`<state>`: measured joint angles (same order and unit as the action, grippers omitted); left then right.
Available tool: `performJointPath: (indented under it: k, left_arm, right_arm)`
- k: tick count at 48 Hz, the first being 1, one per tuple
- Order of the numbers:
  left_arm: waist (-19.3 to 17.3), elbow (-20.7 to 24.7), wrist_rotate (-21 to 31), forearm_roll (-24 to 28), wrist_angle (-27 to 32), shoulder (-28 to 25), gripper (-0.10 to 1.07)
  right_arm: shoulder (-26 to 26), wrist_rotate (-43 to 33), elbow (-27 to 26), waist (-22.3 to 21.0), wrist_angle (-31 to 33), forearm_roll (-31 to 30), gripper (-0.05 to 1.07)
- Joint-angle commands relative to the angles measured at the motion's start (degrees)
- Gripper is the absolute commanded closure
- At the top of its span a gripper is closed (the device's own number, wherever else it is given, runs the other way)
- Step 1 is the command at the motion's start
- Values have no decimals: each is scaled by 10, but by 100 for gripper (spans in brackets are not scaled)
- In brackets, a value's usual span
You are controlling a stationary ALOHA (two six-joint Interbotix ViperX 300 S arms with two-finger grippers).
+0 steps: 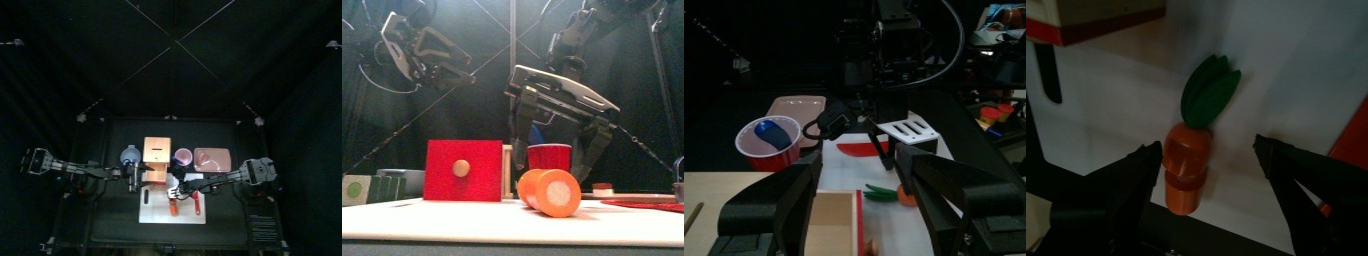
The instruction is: Grab carrot top
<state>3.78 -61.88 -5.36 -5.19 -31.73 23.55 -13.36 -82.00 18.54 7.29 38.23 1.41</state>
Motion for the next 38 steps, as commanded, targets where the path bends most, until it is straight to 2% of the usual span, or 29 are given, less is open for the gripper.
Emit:
performJointPath:
  k: [1,17,28,38]
  left_arm:
    - [8,11,1,0,-9,0,4]
    - [13,9,0,2,-25,0,4]
    - [20,7,-2,2,-29,0,4]
    - [25,8,-2,3,-33,0,4]
  right_arm:
    - [0,-1,-19,0,0,1,1]
    - [-41,-12,-51,3,3,3,2]
    - [-40,-60,-53,5,9,-20,2]
    - [-44,-62,-53,6,20,-11,5]
